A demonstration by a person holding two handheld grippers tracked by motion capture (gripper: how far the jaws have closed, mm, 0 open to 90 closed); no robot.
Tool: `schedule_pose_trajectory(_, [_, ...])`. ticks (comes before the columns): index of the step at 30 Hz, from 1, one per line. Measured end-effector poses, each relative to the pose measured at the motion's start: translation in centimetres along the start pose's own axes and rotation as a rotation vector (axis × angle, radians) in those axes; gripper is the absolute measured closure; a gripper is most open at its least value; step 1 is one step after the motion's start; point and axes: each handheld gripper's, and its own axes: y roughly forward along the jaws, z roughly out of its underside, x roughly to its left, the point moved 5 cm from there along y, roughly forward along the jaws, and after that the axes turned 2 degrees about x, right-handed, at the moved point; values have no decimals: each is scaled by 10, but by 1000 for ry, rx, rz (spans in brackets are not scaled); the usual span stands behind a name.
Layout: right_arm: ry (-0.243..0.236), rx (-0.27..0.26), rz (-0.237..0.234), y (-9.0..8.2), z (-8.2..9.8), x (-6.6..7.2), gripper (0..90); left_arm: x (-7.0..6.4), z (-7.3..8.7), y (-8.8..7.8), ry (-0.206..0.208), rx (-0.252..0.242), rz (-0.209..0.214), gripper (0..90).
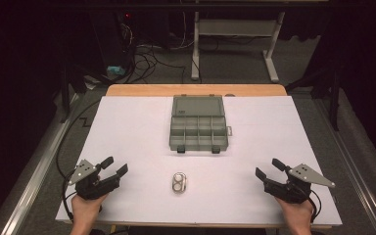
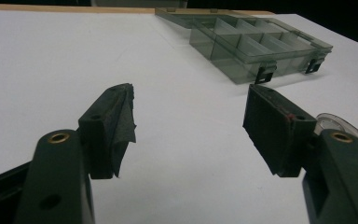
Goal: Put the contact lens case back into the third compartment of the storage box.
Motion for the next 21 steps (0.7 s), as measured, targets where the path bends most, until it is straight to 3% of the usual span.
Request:
schedule_pose_trajectory(4, [16, 17, -10, 2, -3, 8, 281, 3, -2, 0, -2, -16, -17, 339])
schedule_pose_trajectory(9, [15, 90, -31, 8, -5, 20, 312, 3, -1, 2, 5, -8, -15, 339])
schedule_pose_trajectory(15, [27, 139, -68, 16, -10, 34, 340, 2, 1, 2, 21, 0, -11, 339])
schedule_pose_trajectory(21, [7, 199, -96, 26, -10, 52, 368, 2, 1, 6, 17, 6, -6, 339])
